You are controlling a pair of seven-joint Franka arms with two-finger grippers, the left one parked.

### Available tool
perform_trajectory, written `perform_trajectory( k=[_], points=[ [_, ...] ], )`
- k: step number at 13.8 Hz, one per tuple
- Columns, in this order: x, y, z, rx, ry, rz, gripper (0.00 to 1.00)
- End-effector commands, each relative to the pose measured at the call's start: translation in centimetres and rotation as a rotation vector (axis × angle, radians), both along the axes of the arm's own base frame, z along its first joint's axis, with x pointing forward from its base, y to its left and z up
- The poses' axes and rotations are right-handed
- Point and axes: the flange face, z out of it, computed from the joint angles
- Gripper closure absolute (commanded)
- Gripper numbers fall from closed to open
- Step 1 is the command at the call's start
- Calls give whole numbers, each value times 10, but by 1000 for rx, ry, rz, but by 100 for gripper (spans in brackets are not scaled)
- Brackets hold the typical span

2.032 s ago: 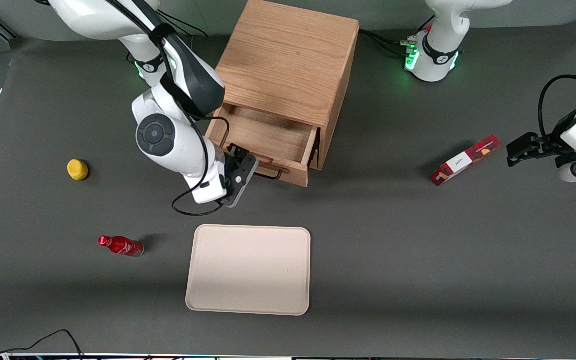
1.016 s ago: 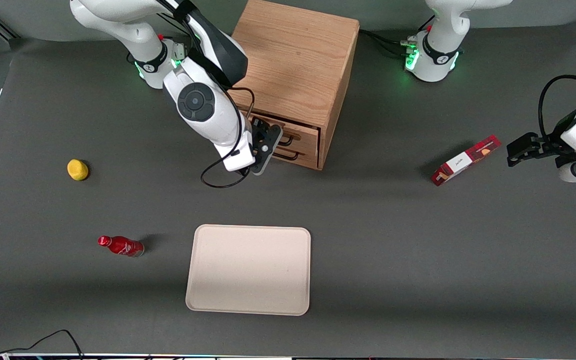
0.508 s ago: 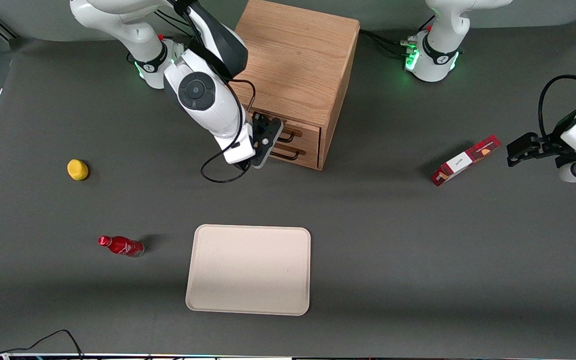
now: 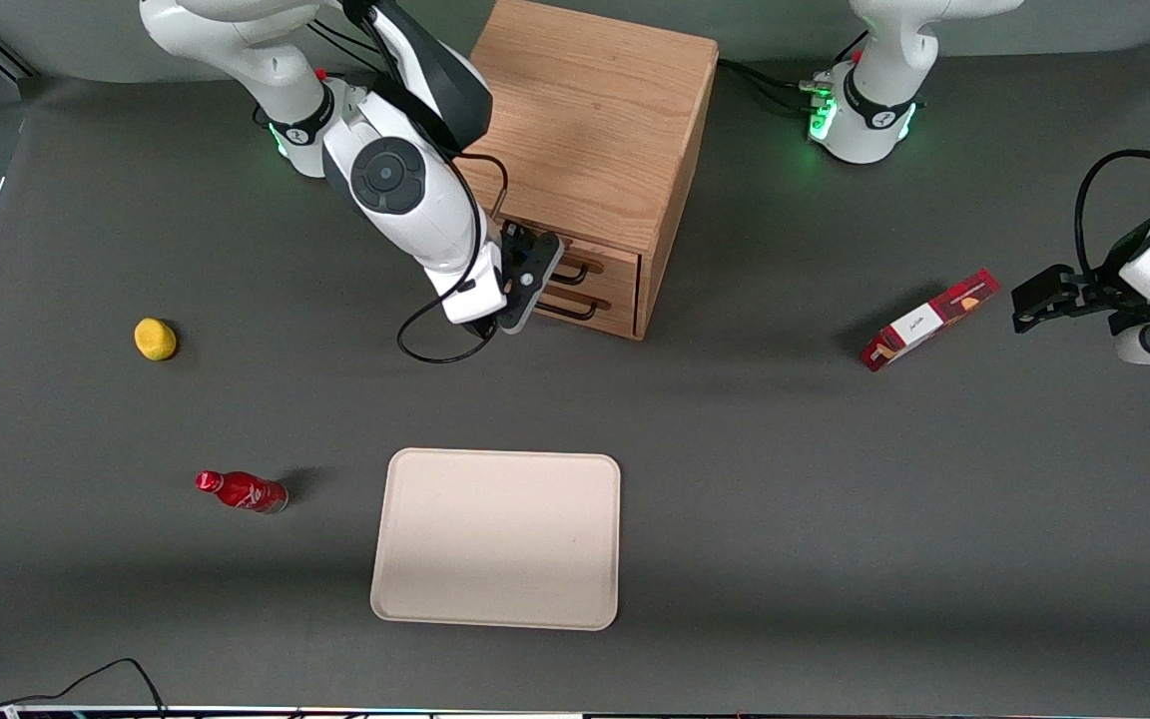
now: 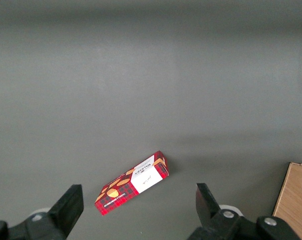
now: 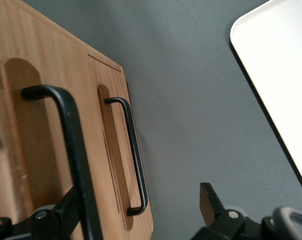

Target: Close top drawer

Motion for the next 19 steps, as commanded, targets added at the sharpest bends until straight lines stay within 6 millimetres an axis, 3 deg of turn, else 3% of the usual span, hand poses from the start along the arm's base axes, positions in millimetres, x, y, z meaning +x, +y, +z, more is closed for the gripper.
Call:
perform_trajectory(
  k=[1,6,10,13,16,19],
  points=[
    [-14,-1,27,15,50,-12,0],
    [5,-20,62,34,71,-52,0],
    [27,-73,112,112,48,-222,0],
    [42,-126,144,96,25,-449,0],
    [68,-221,160,78,34,-673,0],
    [78,-311,171,-51,-34,-853,0]
  ],
)
